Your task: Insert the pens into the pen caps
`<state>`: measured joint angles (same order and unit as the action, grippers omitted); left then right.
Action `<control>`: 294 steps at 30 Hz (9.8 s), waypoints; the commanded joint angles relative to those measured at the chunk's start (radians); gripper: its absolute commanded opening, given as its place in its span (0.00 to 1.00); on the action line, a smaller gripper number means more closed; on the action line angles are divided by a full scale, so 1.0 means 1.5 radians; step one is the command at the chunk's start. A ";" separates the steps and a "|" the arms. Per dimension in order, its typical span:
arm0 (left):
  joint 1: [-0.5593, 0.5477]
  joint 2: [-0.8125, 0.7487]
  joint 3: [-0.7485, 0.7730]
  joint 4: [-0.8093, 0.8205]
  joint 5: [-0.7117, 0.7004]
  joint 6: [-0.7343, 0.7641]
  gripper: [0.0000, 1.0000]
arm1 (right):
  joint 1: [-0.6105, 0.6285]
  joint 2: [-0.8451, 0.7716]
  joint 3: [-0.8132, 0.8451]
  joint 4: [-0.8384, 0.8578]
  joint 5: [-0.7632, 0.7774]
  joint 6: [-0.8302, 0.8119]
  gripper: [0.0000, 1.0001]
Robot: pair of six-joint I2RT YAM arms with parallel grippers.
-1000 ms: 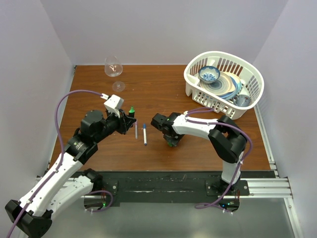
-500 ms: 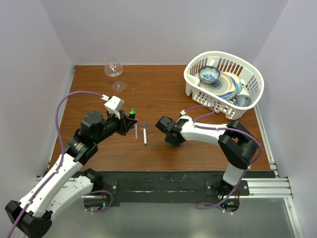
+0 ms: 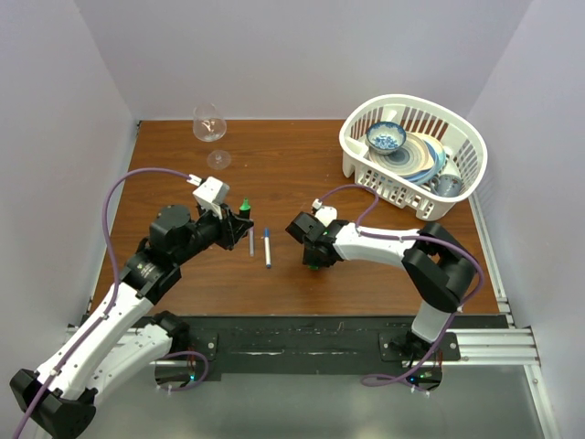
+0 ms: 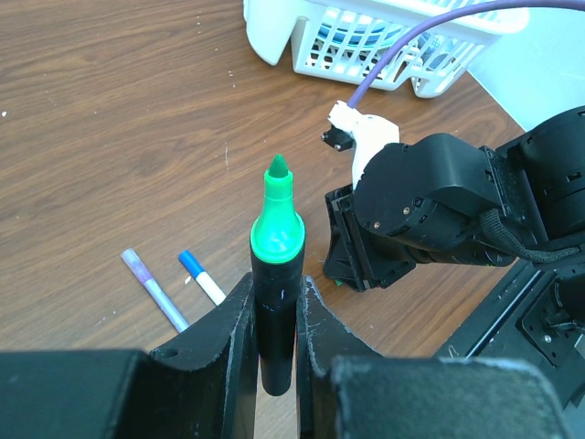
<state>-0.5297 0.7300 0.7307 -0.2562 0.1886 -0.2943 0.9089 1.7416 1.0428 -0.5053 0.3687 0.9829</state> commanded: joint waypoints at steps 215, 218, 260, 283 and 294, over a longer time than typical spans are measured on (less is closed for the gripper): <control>0.015 0.109 0.038 0.230 0.600 0.276 0.00 | 0.187 -0.314 -0.109 -0.025 -0.766 -0.415 0.00; 0.014 0.097 0.028 0.226 0.617 0.287 0.00 | 0.188 -0.294 -0.089 -0.051 -0.766 -0.435 0.00; 0.029 0.374 0.123 -0.127 -0.267 -0.049 0.00 | 0.160 -0.649 0.014 -0.047 0.030 -0.227 0.93; 0.044 0.572 0.136 -0.176 -0.311 -0.201 0.31 | 0.159 -0.694 -0.029 -0.042 0.042 -0.222 0.93; 0.099 0.465 0.156 -0.233 -0.387 -0.303 0.56 | 0.160 -0.686 -0.020 -0.049 0.042 -0.224 0.93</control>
<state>-0.4561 1.5280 0.9295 -0.5659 -0.3073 -0.6403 1.1461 0.7086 1.0035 -0.5915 0.4099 0.6407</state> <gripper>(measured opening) 0.552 0.935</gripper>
